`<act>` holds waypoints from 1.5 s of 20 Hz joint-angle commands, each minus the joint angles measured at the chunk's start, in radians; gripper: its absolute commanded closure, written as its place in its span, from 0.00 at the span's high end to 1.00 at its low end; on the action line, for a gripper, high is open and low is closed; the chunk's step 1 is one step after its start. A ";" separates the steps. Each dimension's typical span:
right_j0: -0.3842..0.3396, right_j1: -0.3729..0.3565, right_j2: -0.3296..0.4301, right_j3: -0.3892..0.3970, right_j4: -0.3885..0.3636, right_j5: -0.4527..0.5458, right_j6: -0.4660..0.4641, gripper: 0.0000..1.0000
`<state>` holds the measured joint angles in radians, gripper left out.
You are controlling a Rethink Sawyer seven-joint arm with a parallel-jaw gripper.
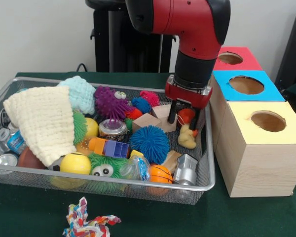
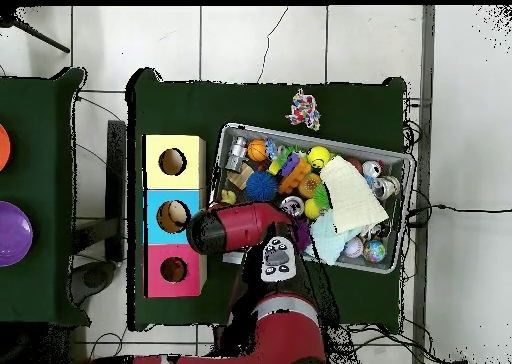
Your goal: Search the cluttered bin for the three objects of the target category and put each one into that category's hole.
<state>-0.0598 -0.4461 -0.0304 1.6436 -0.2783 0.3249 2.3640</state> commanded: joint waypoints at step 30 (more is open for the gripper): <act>-0.308 0.096 0.432 0.042 0.034 0.011 -0.081 1.00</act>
<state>-0.3654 -0.3883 0.2354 1.6481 -0.2202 0.2965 2.3640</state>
